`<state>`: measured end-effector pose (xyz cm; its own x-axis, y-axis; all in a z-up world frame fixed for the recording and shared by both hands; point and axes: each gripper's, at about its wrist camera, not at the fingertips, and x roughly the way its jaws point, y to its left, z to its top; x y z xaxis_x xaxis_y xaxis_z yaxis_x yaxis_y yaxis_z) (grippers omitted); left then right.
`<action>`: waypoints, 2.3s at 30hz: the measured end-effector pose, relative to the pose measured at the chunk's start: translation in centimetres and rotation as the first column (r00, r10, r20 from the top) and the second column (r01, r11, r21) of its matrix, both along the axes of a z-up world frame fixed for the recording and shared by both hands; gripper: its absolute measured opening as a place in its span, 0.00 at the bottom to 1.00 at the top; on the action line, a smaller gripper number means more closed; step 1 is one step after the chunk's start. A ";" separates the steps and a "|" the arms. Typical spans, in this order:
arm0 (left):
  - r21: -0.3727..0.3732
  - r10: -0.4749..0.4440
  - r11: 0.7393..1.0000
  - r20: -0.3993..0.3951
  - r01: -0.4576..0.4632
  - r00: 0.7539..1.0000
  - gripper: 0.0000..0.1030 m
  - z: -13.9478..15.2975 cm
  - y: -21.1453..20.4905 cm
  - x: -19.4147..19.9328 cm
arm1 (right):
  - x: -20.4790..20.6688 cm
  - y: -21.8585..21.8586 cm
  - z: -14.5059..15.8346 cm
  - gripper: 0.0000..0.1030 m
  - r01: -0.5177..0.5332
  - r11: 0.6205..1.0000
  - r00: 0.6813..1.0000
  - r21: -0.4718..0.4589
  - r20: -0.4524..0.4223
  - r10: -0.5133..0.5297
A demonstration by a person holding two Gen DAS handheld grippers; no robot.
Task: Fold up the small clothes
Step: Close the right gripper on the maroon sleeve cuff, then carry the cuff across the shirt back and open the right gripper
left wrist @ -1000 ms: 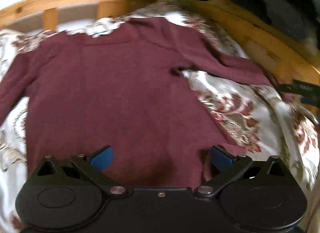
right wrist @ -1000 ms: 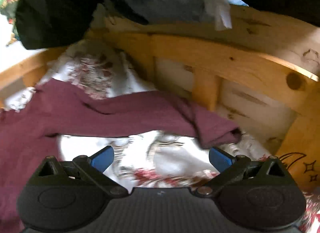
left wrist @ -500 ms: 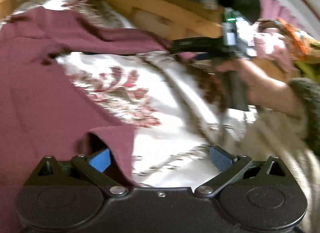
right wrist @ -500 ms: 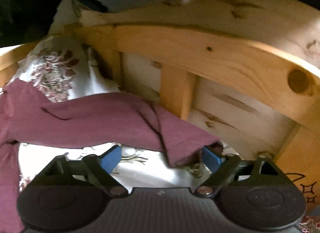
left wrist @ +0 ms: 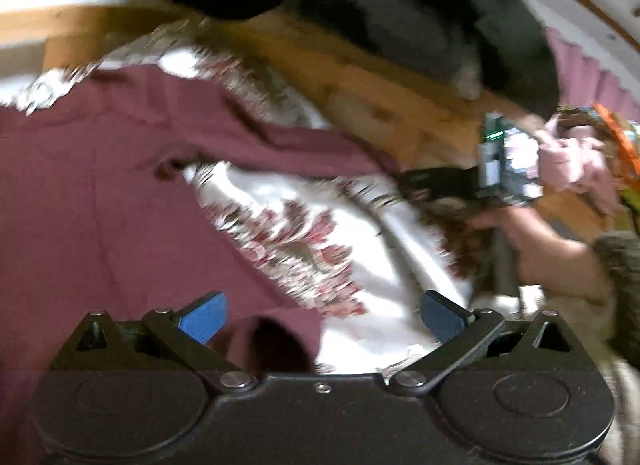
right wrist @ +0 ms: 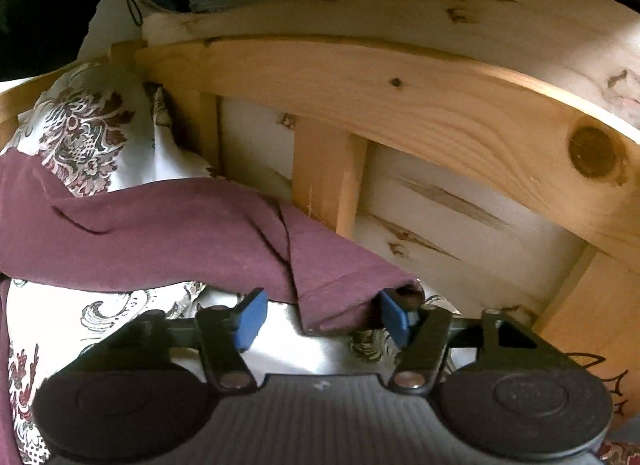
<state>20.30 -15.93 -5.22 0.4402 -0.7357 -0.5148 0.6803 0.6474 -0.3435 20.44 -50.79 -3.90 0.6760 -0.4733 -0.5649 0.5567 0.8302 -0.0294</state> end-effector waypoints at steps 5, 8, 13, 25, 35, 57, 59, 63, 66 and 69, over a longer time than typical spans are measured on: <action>0.036 -0.002 0.999 -0.129 0.007 0.992 0.99 -2.7 -0.3 1.6 | 0.0 0.2 0.0 0.63 -0.005 0.999 1.000 -0.046 -0.003 0.005; 0.017 -0.078 0.996 -0.174 0.083 0.982 0.99 -3.4 -0.3 1.3 | 0.3 0.6 0.0 0.63 -0.010 0.997 1.000 -0.080 -0.020 0.008; -0.120 -0.238 0.969 -0.208 0.217 0.949 0.99 -2.4 -0.3 0.2 | 0.7 1.0 -0.1 0.65 -0.017 0.993 0.999 -0.121 -0.041 0.012; -0.046 0.053 0.998 -0.003 -0.053 0.999 0.99 -0.4 1.1 0.3 | 0.6 1.1 -0.3 0.75 -0.041 0.990 0.999 -0.133 -0.037 0.036; -0.139 -0.212 0.974 -0.280 0.179 0.936 0.99 -3.4 -1.1 1.7 | 1.5 1.5 -0.4 0.65 -0.065 0.979 0.996 -0.194 -0.078 0.050; 0.129 0.188 0.976 -0.098 -0.175 0.977 0.99 3.3 6.6 -0.4 | -2.9 5.3 7.6 0.07 -0.190 0.975 0.951 -0.119 0.223 0.213; 0.196 0.269 0.949 -0.086 -0.248 0.959 0.99 4.2 8.4 -0.6 | -2.8 7.4 9.1 0.07 -0.247 0.959 0.930 -0.137 0.245 0.274; 0.220 0.349 0.923 -0.144 -0.314 0.926 0.99 4.6 12.2 -0.7 | -2.4 12.2 12.0 0.07 -0.368 0.915 0.870 -0.164 0.288 0.401; 0.236 0.450 0.881 -0.146 -0.411 0.881 0.99 4.5 14.9 -1.1 | -1.5 16.9 13.6 0.07 -0.475 0.860 0.809 -0.187 0.291 0.511; 0.219 0.531 0.840 -0.148 -0.496 0.834 0.99 4.4 17.1 -0.8 | -0.5 21.7 13.8 0.07 -0.577 0.787 0.739 -0.219 0.270 0.617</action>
